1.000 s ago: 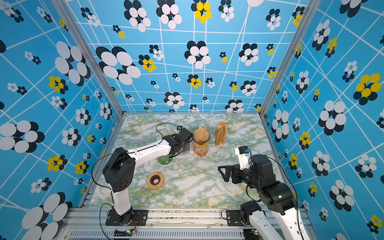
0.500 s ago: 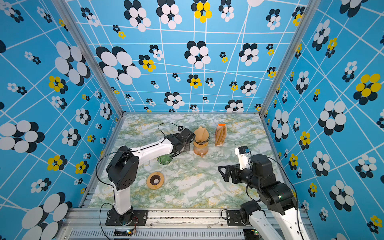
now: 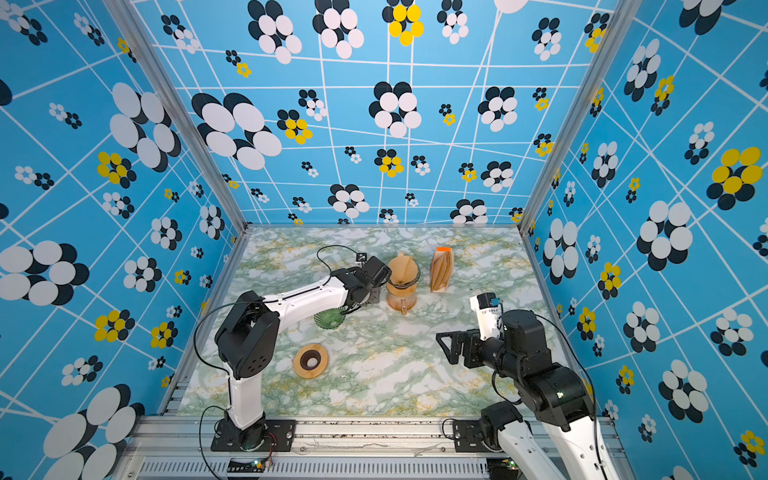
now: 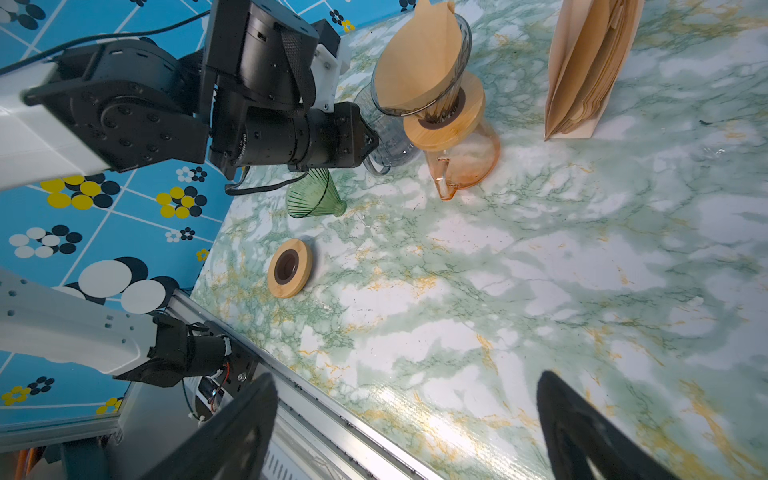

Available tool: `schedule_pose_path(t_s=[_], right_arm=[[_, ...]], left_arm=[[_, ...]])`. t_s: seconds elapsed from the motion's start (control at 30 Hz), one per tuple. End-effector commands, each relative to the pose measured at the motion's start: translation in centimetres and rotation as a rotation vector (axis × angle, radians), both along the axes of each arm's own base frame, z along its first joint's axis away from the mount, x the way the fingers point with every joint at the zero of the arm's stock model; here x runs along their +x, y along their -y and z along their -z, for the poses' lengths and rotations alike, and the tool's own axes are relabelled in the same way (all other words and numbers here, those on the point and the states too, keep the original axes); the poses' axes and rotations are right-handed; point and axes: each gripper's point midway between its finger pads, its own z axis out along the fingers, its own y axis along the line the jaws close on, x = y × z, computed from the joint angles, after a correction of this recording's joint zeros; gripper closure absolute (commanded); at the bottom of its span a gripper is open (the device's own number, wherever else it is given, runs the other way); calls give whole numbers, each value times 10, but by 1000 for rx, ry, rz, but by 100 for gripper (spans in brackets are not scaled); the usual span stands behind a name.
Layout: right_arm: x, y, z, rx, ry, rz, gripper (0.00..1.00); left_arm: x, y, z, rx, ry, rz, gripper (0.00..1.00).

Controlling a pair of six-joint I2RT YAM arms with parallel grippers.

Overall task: Place the coffee filter in the dripper
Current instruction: 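Drag the glass pitcher toward the robot with the left gripper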

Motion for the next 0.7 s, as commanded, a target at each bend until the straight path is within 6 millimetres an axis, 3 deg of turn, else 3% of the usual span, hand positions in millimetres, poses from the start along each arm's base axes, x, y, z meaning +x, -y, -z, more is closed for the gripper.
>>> schedule_pose_path(t_s=[0.0,0.3,0.67], right_arm=[[-2,0,3,-2,1,-5,1],[-2,-1,2,1,4,-8,2],[-4,-1,1,6,11,-12,2]], left_arm=[[-9,-12,-8,36,7,-11,81],[-25,-9,-14,26,19,5,81],[-63,0,-23,42,36,36,81]])
